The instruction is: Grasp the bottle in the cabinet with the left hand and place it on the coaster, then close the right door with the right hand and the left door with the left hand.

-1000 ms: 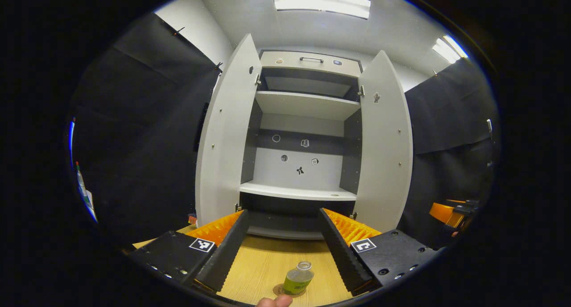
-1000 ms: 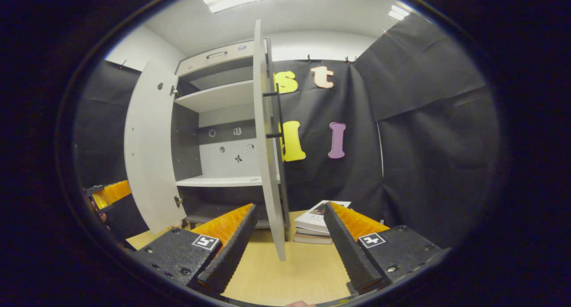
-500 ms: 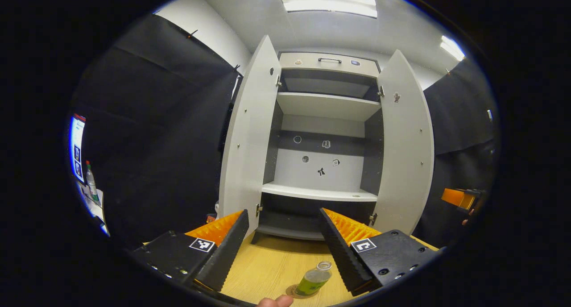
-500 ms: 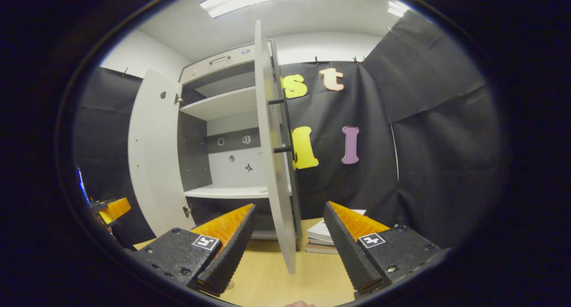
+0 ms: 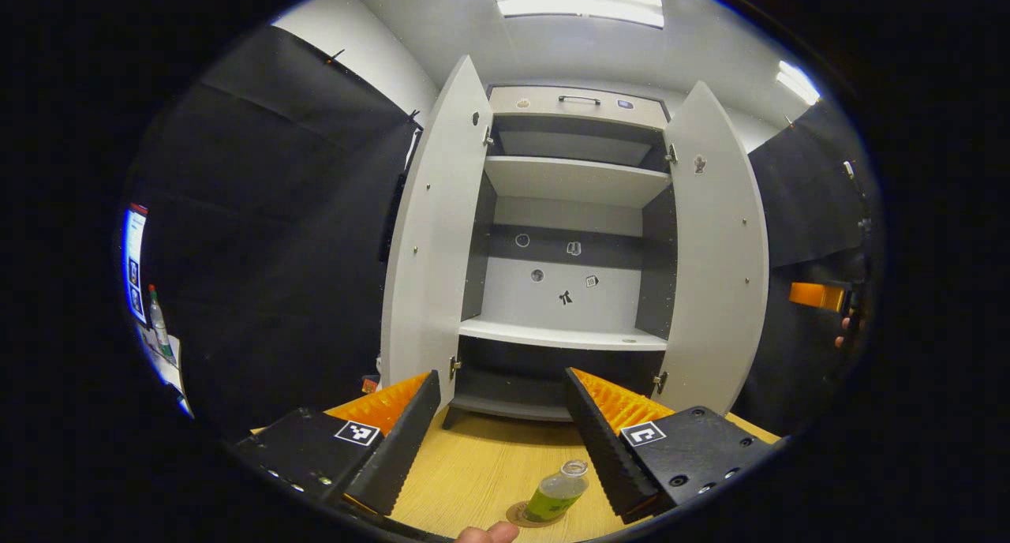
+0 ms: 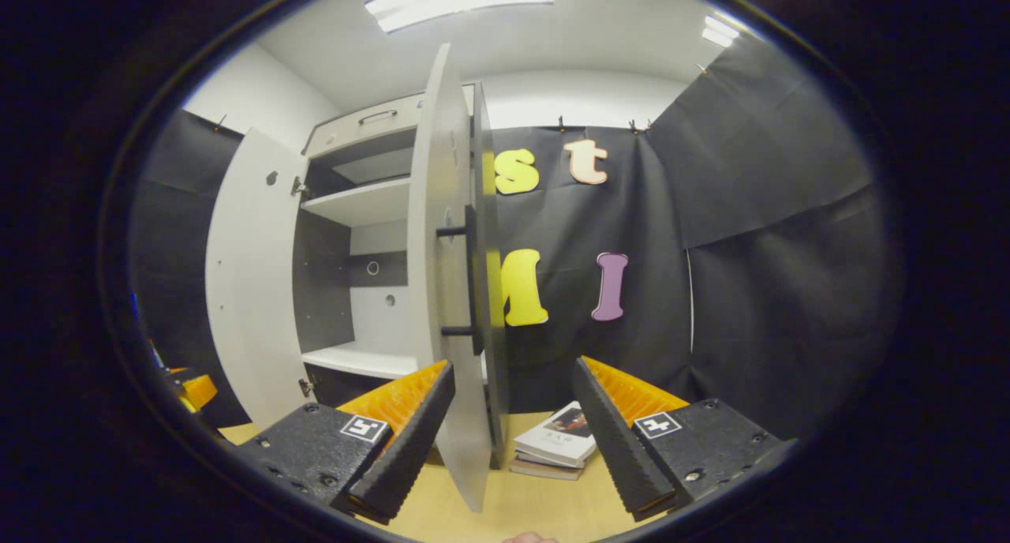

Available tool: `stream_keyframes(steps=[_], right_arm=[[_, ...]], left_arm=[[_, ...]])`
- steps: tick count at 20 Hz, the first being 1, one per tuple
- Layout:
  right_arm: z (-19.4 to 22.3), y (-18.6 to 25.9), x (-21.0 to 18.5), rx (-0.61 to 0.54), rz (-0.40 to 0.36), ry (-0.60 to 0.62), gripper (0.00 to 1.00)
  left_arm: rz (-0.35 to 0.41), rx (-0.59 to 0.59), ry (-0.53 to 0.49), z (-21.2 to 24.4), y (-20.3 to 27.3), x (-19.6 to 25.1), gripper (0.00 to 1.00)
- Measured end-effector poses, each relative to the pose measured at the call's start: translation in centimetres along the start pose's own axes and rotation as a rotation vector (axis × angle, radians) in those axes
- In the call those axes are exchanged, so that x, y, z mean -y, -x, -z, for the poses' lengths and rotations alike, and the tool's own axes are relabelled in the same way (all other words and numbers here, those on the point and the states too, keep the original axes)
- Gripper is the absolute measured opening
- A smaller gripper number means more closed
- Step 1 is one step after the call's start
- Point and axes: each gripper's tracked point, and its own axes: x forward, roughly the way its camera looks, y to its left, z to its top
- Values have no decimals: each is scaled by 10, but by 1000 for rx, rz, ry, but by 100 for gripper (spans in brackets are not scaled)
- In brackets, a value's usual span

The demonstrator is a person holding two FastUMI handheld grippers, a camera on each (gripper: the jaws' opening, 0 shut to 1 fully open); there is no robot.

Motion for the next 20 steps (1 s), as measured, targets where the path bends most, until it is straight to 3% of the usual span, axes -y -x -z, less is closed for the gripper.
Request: stream_keyframes(steps=[2,4,5,6,7,8,20], right_arm=[[-7,-16,17,-18,27,-6,94],[-18,-32,24,-12,46,16,98],[-22,-34,26,-7,49,25,94],[-24,-41,25,-2,44,29,99],[-28,-42,23,3,42,28,94],[-31,-46,19,4,38,23,98],[-33,-53,8,-9,56,118,98]], left_arm=[[-5,-7,-12,4,-4,-1,95],[-7,-13,-4,5,-6,-2,95],[-2,-14,7,5,-6,-1,95],[6,-17,17,7,-6,1,95],[8,-17,22,7,-6,2,99],[7,-19,23,8,-6,1,95],[29,-61,18,28,-10,0,95]])
